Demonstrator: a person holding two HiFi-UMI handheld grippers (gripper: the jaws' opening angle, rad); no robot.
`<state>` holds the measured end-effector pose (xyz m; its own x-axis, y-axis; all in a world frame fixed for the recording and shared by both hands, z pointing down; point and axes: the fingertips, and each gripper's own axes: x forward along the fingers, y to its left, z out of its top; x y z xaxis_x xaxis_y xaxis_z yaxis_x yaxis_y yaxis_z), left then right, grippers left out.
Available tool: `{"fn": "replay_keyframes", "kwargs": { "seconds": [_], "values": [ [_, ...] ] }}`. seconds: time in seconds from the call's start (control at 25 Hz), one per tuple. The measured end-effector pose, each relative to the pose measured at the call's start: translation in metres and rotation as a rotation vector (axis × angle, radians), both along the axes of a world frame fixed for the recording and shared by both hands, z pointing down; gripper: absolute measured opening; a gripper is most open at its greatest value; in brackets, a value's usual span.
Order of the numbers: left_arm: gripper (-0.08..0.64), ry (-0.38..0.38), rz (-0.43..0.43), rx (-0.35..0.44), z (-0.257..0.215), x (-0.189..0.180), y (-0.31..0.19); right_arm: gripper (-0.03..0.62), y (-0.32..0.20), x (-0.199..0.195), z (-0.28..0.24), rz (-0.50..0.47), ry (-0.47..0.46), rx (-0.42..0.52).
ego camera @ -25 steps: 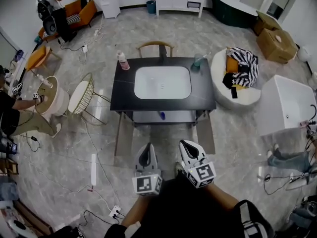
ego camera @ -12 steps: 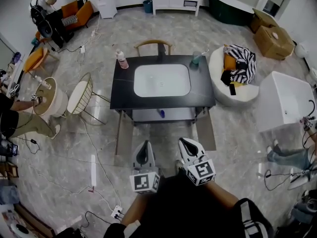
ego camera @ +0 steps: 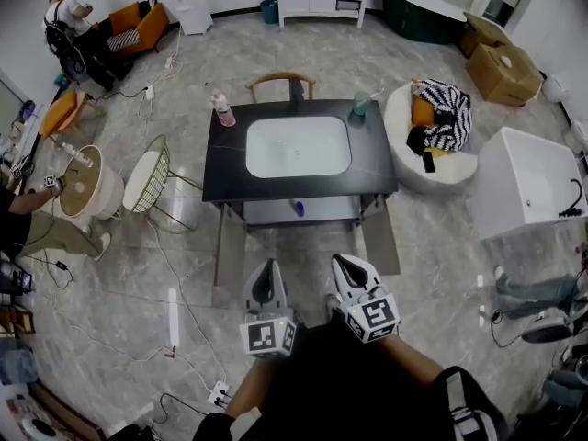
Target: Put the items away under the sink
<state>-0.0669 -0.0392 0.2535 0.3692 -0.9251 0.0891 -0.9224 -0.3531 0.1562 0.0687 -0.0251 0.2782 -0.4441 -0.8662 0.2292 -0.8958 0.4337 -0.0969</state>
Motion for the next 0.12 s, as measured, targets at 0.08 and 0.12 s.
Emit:
{"fn": "replay_keyframes", "kwargs": {
  "seconds": [0.08, 0.12],
  "values": [
    [0.014, 0.004, 0.0, 0.001, 0.0005, -0.0007, 0.0004, 0.011, 0.0009, -0.0002, 0.0006, 0.004, 0.001, 0.002],
    [0.014, 0.006, 0.0, 0.001, 0.0008, -0.0011, 0.0008, 0.011, 0.0014, -0.0003, 0.0008, 0.007, 0.002, 0.003]
  ]
}}
